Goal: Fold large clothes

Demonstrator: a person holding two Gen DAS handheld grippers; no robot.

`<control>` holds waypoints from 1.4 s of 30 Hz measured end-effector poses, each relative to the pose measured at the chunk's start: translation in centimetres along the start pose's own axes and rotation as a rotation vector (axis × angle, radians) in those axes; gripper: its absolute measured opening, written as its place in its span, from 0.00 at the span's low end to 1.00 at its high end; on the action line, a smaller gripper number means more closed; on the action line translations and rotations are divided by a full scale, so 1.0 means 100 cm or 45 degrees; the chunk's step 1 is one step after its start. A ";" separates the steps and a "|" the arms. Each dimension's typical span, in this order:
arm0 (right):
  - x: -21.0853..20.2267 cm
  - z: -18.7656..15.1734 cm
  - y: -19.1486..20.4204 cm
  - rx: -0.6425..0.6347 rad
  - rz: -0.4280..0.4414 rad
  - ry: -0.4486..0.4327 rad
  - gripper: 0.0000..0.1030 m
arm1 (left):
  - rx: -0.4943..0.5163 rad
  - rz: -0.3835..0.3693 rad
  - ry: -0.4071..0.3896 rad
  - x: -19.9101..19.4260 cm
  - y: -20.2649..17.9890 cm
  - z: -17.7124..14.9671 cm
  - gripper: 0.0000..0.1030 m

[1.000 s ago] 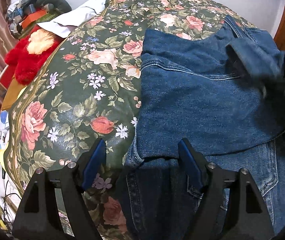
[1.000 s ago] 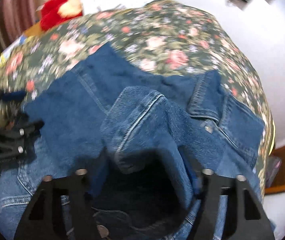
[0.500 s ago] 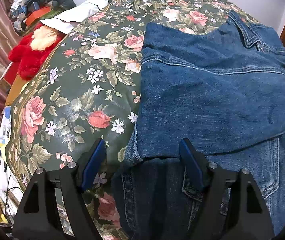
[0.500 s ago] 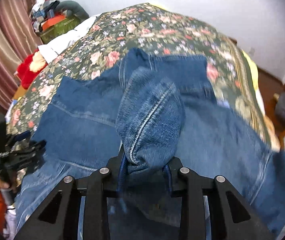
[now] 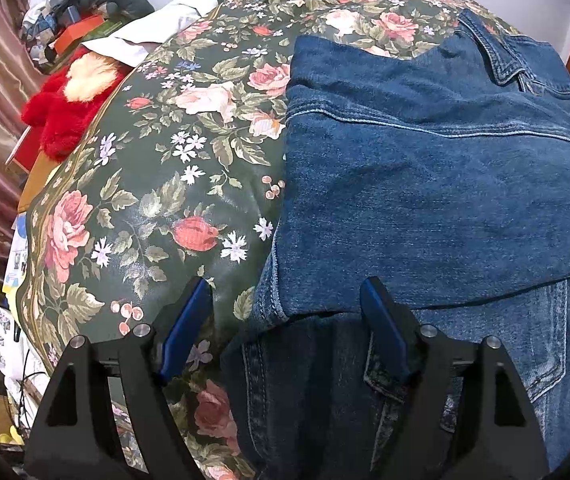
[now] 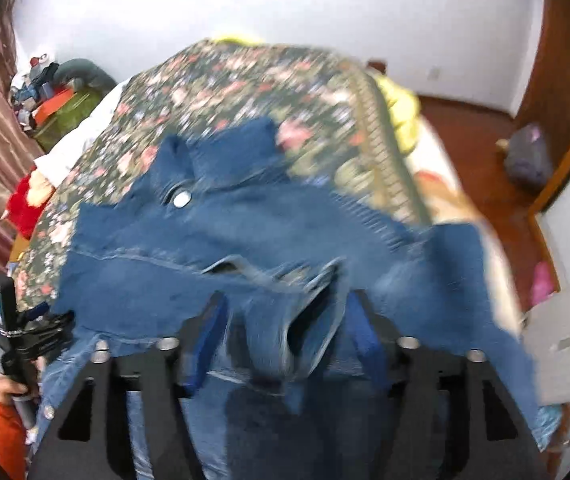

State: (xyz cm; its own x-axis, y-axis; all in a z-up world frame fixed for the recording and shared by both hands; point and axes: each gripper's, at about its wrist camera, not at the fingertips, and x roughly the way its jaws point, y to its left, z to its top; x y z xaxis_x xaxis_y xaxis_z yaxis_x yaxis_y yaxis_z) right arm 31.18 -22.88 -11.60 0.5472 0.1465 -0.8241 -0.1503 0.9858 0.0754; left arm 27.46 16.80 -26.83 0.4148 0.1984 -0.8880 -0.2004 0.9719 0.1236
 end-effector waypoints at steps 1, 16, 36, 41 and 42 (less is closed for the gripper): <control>-0.007 0.002 -0.003 -0.011 -0.009 -0.015 0.67 | -0.006 -0.003 0.014 -0.001 0.001 0.001 0.75; 0.078 -0.017 0.041 -0.188 0.021 0.257 0.93 | 0.051 -0.142 -0.068 -0.055 -0.036 0.026 0.73; -0.104 -0.050 -0.120 0.326 -0.100 -0.142 0.94 | 0.270 -0.409 -0.245 -0.130 -0.151 0.077 0.75; -0.103 -0.104 -0.179 0.589 -0.139 -0.060 0.95 | 0.348 -0.432 -0.190 -0.118 -0.188 0.075 0.75; -0.099 -0.115 -0.192 0.650 -0.130 -0.031 0.95 | 0.364 -0.427 -0.180 -0.115 -0.193 0.073 0.75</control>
State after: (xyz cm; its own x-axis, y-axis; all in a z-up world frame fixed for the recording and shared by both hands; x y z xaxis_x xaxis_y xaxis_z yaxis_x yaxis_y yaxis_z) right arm 19.16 -44.17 -11.37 0.5577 0.0436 -0.8289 0.3222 0.9090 0.2646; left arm 33.05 -3.35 -15.72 0.5359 -0.1368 -0.8332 0.2101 0.9774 -0.0253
